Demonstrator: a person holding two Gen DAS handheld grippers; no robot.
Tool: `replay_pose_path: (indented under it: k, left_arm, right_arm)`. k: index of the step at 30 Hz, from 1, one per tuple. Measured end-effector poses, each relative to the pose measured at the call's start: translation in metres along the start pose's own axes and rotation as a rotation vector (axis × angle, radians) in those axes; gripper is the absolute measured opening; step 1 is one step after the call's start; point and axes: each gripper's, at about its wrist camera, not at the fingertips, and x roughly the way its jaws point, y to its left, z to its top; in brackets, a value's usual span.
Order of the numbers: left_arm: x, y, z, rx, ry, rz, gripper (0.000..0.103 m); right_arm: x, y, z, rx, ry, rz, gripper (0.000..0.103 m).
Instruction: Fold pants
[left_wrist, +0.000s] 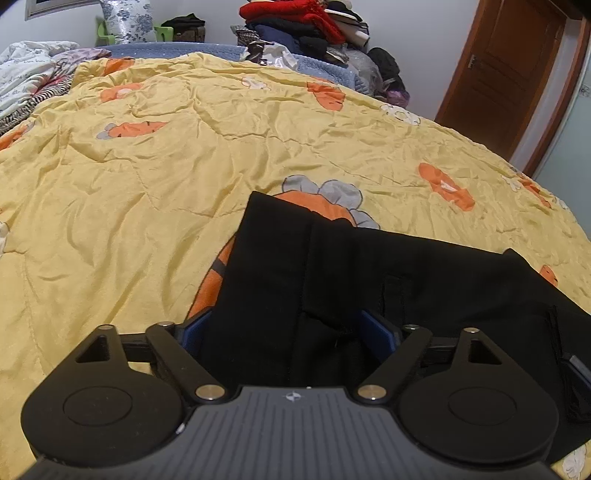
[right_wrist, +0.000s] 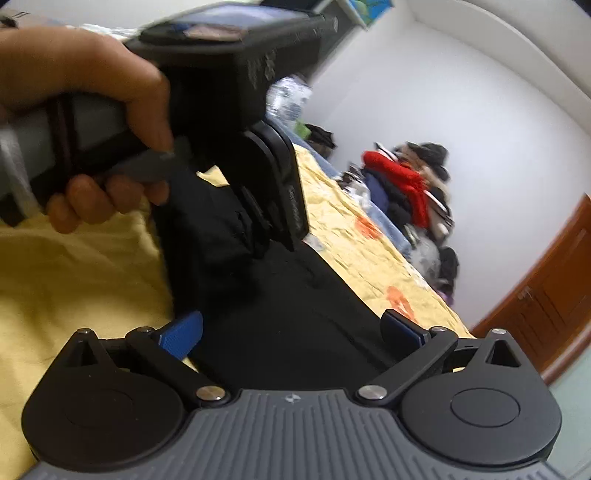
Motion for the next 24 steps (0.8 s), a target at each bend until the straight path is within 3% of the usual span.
replay_pose_path:
  k: [3, 6, 17, 24]
  left_arm:
    - [0.001, -0.003, -0.001, 0.015, 0.0, -0.002, 0.091]
    - [0.001, -0.004, 0.0, 0.023, 0.007, -0.006, 0.09]
    - [0.002, -0.004, 0.0, 0.025, 0.004, 0.003, 0.092]
    - [0.003, -0.007, -0.001, 0.034, 0.002, 0.012, 0.096]
  right_arm:
    - [-0.002, -0.003, 0.008, 0.009, -0.025, 0.089, 0.103]
    - [0.008, 0.002, 0.009, -0.029, 0.015, 0.113, 0.103]
    - [0.032, -0.001, 0.009, -0.01, 0.034, 0.041, 0.103]
    - [0.012, 0.004, 0.003, 0.069, 0.005, 0.022, 0.103]
